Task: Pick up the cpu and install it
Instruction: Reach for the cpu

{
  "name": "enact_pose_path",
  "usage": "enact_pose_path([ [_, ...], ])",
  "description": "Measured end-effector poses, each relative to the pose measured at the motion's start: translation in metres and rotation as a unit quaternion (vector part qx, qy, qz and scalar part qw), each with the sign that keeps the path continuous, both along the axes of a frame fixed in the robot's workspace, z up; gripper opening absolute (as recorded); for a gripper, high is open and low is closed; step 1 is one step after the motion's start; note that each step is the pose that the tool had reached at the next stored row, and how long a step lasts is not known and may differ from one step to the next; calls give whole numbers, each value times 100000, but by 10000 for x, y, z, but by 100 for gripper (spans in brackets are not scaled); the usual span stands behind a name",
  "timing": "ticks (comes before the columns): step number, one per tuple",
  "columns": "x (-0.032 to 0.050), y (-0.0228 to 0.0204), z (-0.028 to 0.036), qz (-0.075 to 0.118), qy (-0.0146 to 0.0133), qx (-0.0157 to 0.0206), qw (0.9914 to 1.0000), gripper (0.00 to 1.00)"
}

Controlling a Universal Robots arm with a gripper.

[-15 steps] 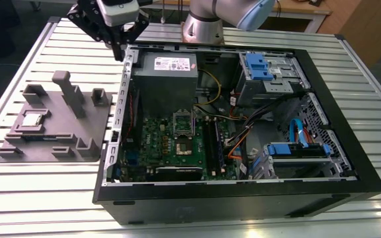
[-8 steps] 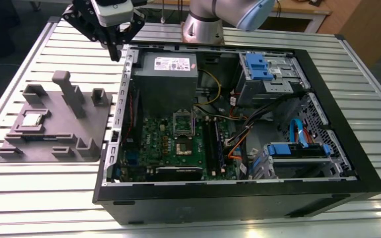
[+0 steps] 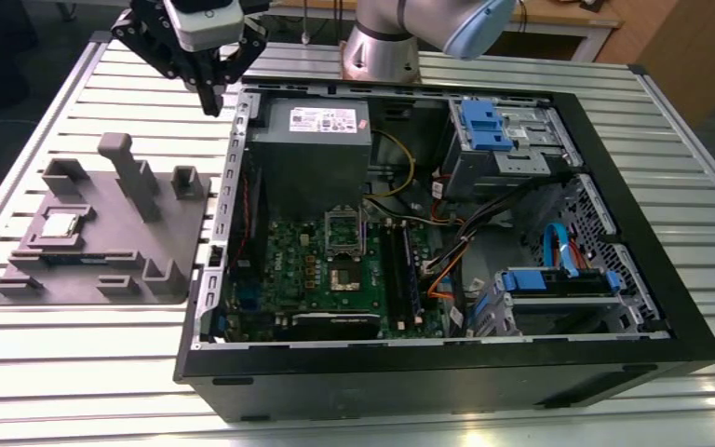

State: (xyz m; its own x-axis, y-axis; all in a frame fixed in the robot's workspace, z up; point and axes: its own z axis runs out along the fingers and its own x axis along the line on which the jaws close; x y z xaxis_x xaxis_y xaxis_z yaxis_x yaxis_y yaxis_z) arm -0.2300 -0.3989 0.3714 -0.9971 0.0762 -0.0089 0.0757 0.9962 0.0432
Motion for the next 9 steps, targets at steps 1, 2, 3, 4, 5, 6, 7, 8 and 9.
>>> enact_pose_path([
  [1,-4,0,-1,-3,15,-1,100000,10],
  [2,-8,0,-3,-3,26,3,100000,10],
  [3,-13,0,-4,-7,35,2,100000,10],
  [4,-17,0,-5,-6,45,1,100000,10],
  [5,-22,0,-6,-3,53,0,100000,10],
  [6,-27,0,-7,-4,58,2,100000,10],
  [7,-31,0,-8,-3,62,3,100000,10],
  [8,-36,0,-9,-4,68,2,100000,10],
  [9,-42,0,-10,-5,73,2,100000,10],
])
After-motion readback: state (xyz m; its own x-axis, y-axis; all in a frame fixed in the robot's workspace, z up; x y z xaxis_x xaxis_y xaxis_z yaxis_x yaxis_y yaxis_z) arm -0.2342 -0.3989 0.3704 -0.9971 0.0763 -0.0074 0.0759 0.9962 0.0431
